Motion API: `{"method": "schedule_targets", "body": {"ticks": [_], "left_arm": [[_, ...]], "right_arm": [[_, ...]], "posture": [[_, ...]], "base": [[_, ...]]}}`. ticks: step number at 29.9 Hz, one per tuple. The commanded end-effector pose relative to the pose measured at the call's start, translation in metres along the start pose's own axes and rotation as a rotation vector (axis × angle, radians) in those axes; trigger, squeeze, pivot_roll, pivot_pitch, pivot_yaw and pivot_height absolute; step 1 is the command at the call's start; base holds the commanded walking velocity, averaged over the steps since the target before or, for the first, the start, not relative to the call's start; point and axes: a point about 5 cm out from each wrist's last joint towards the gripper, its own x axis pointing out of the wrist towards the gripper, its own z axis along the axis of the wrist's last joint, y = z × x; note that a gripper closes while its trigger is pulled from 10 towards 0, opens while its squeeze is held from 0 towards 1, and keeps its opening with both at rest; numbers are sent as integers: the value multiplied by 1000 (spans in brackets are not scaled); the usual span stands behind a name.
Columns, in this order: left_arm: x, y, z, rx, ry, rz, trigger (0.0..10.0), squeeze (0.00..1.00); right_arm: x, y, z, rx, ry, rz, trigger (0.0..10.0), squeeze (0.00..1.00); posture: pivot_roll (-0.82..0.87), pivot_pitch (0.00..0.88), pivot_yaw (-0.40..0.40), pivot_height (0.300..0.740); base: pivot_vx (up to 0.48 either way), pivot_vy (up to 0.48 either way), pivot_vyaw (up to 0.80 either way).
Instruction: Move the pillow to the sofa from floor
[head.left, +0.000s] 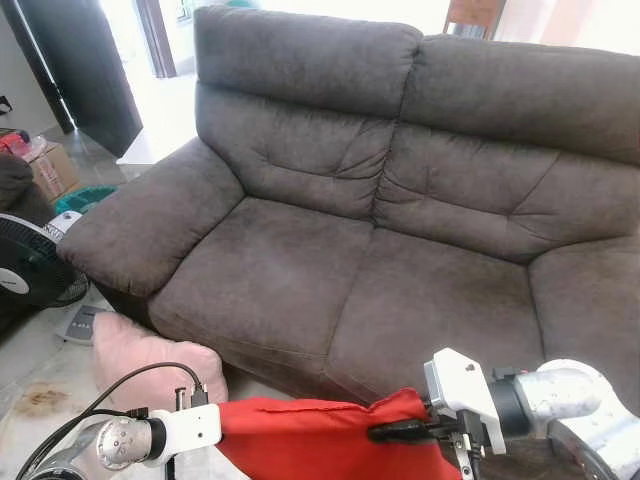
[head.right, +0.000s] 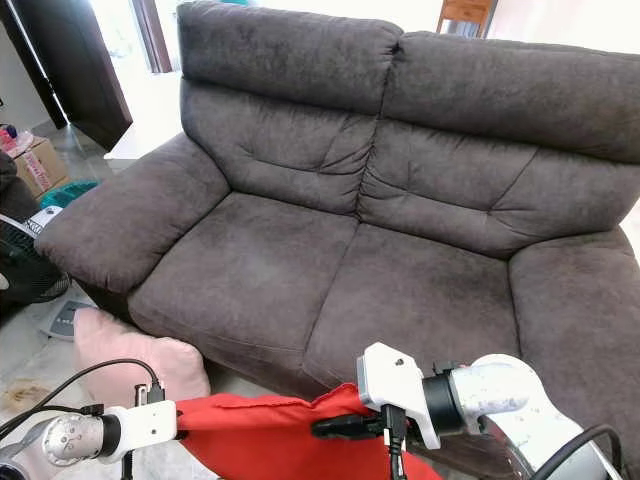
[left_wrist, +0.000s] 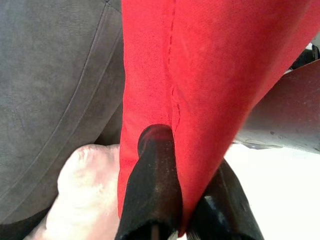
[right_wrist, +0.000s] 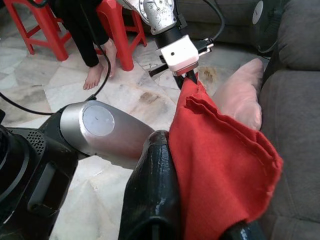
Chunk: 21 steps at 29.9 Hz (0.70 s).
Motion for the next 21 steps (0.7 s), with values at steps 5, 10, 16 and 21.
{"method": "schedule_targets", "body": {"ticks": [5, 10, 16, 21], "left_arm": [[-5, 1, -7, 2, 36, 6, 0, 0], [-3, 6, -3, -16, 7, 51, 0, 0], [-4, 36, 16, -126, -122, 331, 9176, 0], [-9, 66, 43, -253, -315, 590, 10000, 0]], "right_arm": [[-4, 1, 20, -93, -76, -15, 10000, 0], [-5, -3, 19, -83, -108, -60, 10000, 0], [-17, -34, 2, -16, -210, -384, 10000, 0], [-17, -39, -40, 98, -146, -572, 10000, 0]], "posture": [[14, 27, -15, 740], [15, 27, -15, 740], [19, 30, -18, 740], [23, 38, -15, 740]], "base": [[0, 0, 0], [0, 0, 0], [0, 0, 0], [0, 0, 0]]}}
